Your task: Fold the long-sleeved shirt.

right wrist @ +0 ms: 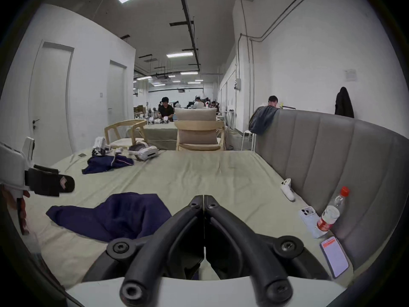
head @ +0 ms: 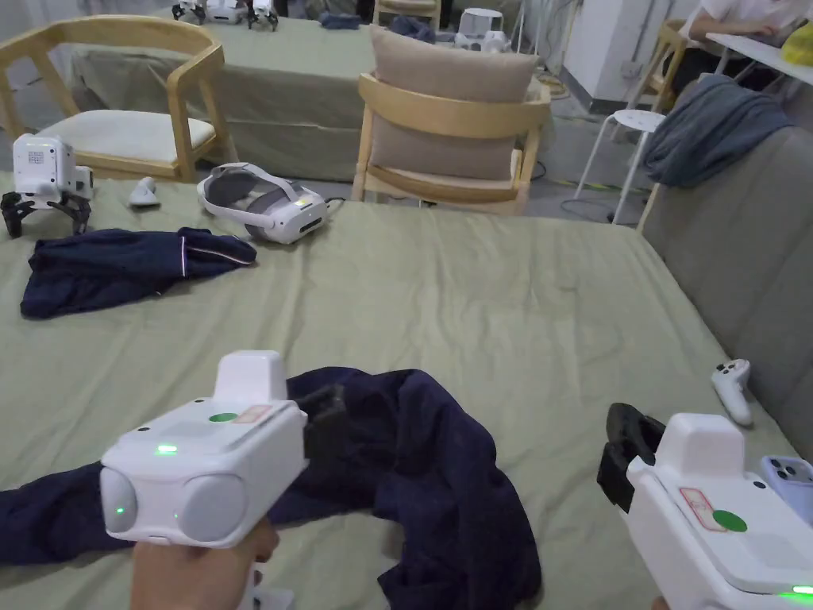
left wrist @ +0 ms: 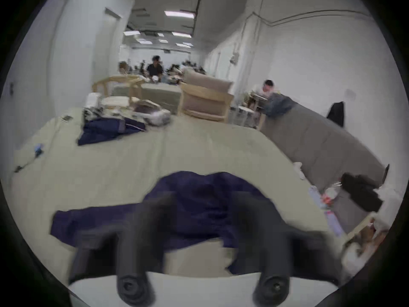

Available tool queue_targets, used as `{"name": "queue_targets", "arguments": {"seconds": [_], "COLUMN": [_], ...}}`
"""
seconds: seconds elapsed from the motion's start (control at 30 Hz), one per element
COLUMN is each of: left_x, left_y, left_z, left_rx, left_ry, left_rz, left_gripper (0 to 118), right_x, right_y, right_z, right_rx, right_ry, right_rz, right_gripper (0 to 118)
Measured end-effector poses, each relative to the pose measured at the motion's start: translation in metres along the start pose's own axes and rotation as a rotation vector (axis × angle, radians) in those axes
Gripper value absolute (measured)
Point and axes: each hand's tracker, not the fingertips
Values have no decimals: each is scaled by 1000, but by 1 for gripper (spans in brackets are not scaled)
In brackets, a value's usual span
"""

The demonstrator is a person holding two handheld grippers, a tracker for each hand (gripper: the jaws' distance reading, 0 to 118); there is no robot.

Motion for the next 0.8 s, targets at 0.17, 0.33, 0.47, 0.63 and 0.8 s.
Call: {"name": "queue_targets", "arguments": {"seconds": [0.17, 0.33, 0.47, 0.63, 0.8], "left_x": [-47, -56, -58, -67, -91], "left_y": [-27, -39, -47, -59, -43], "left_z": [1, -2, -17, -44, -102], "left_rx": [-53, -71, -95, -156, -204], "left_ry": [36, 74, 72, 66, 34], "left_rz": [55, 18, 11, -21, -30], "left_gripper": [3, 3, 3, 4, 54], "right_x": [-18, -39, -60, -63, -41], "right_y": [-42, -97, -147, -162, -136], "right_z": [18, 19, -14, -27, -25], "right_rx": [-109, -297, -495, -523, -448], "right_ry": [62, 79, 128, 113, 116], "right_rz": [-28, -13, -24, -36, -88], "right_gripper": [97, 118, 118, 4, 3]}}
